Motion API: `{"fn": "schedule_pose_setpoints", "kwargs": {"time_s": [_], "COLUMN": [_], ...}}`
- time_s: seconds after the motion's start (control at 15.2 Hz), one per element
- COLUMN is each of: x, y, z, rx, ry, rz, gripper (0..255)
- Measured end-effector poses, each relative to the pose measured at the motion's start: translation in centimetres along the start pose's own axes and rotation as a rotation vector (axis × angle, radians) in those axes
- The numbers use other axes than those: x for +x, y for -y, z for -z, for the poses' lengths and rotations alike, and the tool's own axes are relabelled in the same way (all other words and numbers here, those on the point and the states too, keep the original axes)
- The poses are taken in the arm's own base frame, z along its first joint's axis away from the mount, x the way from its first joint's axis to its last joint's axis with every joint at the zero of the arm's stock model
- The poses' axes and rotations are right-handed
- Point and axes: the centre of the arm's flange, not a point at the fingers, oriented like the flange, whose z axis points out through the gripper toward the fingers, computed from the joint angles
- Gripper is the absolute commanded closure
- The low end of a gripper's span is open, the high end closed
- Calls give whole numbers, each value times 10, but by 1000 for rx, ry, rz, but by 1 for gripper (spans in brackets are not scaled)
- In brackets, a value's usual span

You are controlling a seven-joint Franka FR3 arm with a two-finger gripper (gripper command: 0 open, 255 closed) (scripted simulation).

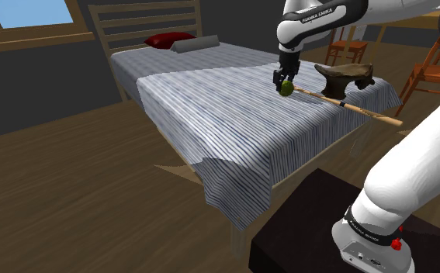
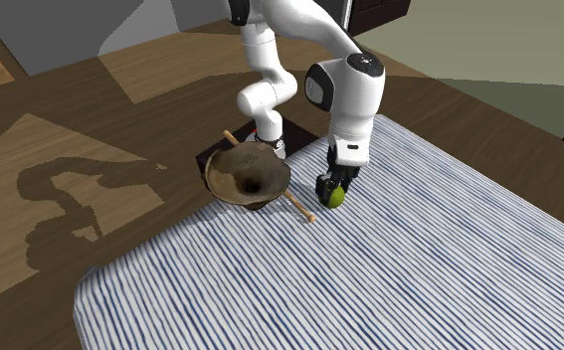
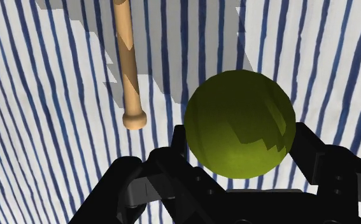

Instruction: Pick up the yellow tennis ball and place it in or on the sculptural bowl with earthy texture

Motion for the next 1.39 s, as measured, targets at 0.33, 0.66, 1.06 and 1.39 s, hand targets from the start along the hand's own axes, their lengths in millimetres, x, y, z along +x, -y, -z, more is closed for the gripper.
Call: {"fn": "schedule_pose_setpoints", "kwargs": {"time_s": [0.33,0.66,1.06,1.39], "x": [0,2,5,6], "y": [0,-2,-6,-10], "z": [0,20,51,77], "rx": [0,0,0,0], "ry": [0,0,0,0], "rz": [0,0,0,0], "gripper": [255,255,255,255]}}
